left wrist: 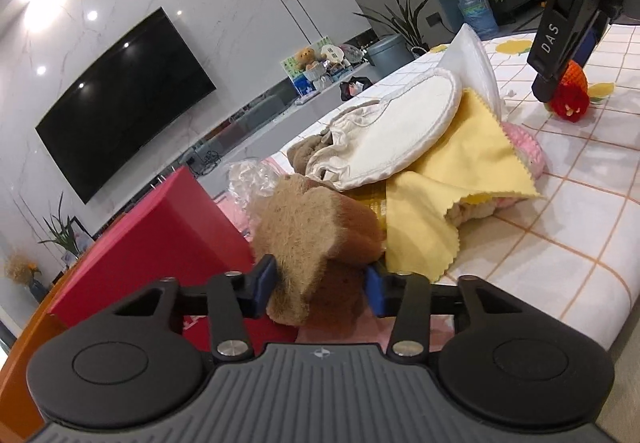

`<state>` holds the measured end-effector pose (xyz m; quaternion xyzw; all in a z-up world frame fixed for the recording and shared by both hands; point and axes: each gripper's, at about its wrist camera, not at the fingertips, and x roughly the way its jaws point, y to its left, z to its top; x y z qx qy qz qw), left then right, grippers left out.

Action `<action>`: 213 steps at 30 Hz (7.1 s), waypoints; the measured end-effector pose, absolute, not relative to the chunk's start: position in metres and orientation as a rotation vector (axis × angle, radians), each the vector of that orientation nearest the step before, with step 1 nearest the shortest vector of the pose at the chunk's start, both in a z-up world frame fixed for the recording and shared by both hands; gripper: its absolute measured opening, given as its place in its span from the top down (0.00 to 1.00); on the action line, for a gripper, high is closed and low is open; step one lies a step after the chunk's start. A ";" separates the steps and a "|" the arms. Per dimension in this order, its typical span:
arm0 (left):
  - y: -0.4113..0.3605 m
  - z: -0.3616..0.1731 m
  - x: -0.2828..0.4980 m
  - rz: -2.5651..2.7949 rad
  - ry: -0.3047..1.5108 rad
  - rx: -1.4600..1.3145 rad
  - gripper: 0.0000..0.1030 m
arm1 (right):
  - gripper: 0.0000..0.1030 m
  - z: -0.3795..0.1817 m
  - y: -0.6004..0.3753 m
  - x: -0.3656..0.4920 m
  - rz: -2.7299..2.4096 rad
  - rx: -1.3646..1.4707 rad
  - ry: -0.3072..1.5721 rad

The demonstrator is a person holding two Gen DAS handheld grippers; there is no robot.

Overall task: Organize soft objects
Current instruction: 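Grasp the brown sponge with the left tool while the right tool grasps the orange crocheted fruit, then carry the sponge and orange fruit into the orange shoebox and release both, then withdraw both tools from the shoebox back toward the soft items, then grasp the yellow cloth corner with the right tool and lift it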

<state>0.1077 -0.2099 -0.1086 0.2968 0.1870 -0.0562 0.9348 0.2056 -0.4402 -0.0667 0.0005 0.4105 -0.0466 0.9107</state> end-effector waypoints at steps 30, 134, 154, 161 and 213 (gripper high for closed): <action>-0.156 -0.022 0.061 -0.232 0.688 0.338 0.67 | 0.55 0.002 -0.422 0.159 0.008 0.072 0.721; 0.172 0.050 0.075 0.282 0.674 -0.104 0.20 | 0.22 0.016 0.007 0.157 0.419 -0.043 0.987; 0.118 0.095 0.045 0.189 0.614 -0.074 0.20 | 0.11 0.078 -0.063 0.102 0.412 0.003 0.854; 0.058 0.118 0.038 0.100 0.555 0.005 0.19 | 0.11 0.090 -0.135 0.085 0.354 0.050 0.808; -0.115 -0.081 0.061 -0.269 0.781 0.156 0.16 | 1.00 -0.062 -0.288 0.159 0.045 -0.284 0.860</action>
